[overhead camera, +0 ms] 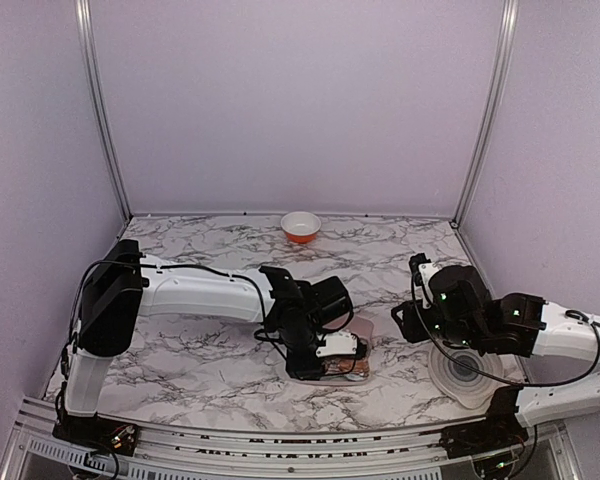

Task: Organize the sunglasses
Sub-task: Place the sunglasses in the sunglasses case, then rotate the case with sunglasses at the center of the board.

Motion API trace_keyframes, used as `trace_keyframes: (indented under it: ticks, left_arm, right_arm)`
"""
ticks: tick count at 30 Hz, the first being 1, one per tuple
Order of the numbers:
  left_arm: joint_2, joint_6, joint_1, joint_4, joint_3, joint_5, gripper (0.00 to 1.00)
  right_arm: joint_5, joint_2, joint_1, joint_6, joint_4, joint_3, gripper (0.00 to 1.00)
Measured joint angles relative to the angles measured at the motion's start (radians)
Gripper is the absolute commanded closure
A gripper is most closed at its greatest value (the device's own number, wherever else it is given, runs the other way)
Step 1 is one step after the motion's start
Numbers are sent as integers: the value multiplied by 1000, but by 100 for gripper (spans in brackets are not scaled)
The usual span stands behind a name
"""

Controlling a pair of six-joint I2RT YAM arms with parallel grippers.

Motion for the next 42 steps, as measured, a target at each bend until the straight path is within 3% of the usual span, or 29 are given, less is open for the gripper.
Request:
trace_keyframes:
  ticks: [15, 28, 42]
  left_arm:
    - [0, 48, -5, -36, 23, -41, 46]
    - [-16, 30, -5, -53, 69, -101, 47]
    - [-213, -58, -5, -51, 7, -150, 50]
  right_arm:
    - [1, 14, 0, -17, 15, 8, 61]
    - [-24, 146, -17, -82, 79, 76, 61]
    - [-295, 304, -188, -175, 134, 131, 69]
